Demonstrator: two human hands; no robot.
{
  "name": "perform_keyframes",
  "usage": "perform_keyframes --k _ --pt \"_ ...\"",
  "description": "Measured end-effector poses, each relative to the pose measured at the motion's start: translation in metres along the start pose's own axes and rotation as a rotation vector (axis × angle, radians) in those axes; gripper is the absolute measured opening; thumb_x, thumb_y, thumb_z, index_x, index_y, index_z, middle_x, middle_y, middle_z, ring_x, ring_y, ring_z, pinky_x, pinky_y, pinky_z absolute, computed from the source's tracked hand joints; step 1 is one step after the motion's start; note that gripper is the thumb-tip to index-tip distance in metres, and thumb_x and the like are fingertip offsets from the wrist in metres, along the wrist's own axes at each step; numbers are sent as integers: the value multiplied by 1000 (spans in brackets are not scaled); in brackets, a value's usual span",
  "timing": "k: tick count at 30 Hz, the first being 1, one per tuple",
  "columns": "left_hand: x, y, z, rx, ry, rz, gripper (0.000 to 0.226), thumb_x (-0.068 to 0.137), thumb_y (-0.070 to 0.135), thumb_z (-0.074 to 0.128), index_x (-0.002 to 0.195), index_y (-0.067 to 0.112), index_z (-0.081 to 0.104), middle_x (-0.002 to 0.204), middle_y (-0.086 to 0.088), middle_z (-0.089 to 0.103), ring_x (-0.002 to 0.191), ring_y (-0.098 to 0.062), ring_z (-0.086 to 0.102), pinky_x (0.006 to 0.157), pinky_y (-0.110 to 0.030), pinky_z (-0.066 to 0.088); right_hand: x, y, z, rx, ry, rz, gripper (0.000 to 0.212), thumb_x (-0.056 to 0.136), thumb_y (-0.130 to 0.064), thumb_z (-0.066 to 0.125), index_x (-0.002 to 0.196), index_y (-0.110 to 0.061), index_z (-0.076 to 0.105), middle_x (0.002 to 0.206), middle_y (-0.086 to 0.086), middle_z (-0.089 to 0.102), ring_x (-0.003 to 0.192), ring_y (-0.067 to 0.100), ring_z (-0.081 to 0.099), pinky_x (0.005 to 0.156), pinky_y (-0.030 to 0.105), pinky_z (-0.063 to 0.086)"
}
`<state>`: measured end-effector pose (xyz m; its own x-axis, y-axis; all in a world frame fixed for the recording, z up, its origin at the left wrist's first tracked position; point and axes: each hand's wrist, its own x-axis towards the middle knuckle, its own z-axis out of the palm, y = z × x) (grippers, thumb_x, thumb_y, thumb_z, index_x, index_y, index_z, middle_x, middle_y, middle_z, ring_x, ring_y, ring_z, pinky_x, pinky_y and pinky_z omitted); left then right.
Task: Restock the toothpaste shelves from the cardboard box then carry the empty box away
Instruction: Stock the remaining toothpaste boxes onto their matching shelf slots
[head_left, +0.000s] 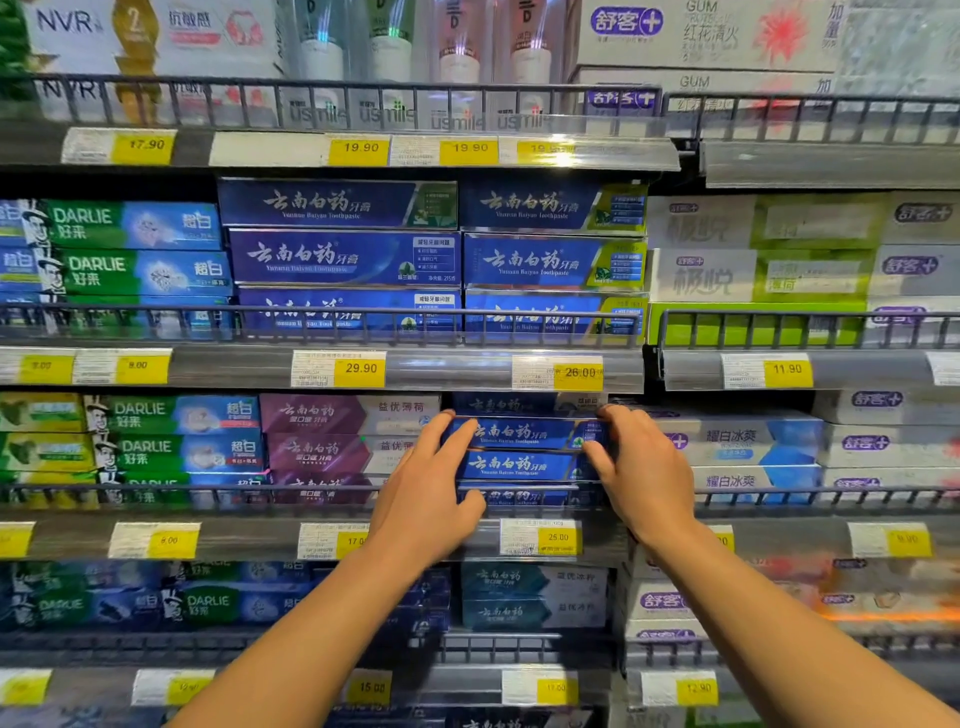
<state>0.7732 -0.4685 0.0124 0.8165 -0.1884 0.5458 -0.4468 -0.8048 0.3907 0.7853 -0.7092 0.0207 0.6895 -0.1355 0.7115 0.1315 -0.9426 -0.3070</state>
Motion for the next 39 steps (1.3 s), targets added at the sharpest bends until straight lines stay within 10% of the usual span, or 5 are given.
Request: perform_keyframes --k 20,39 --pt "-47 15 38 -259 17 70 56 88 17 62 142 22 49 143 6 48 130 -13 45 109 -36 39 -63 17 4 219 19 33 50 90 -28 65 135 -26 44 119 -3 58 99 20 59 70 35 46" --pt "-261 18 247 -319 -767 -265 40 87 22 65 127 19 62 125 -1 65 115 -18 59 95 -22 40 -396 128 75 110 -729 465 51 85 -30 69 131 -16 52 119 12 56 107 34 56 87 43 48"
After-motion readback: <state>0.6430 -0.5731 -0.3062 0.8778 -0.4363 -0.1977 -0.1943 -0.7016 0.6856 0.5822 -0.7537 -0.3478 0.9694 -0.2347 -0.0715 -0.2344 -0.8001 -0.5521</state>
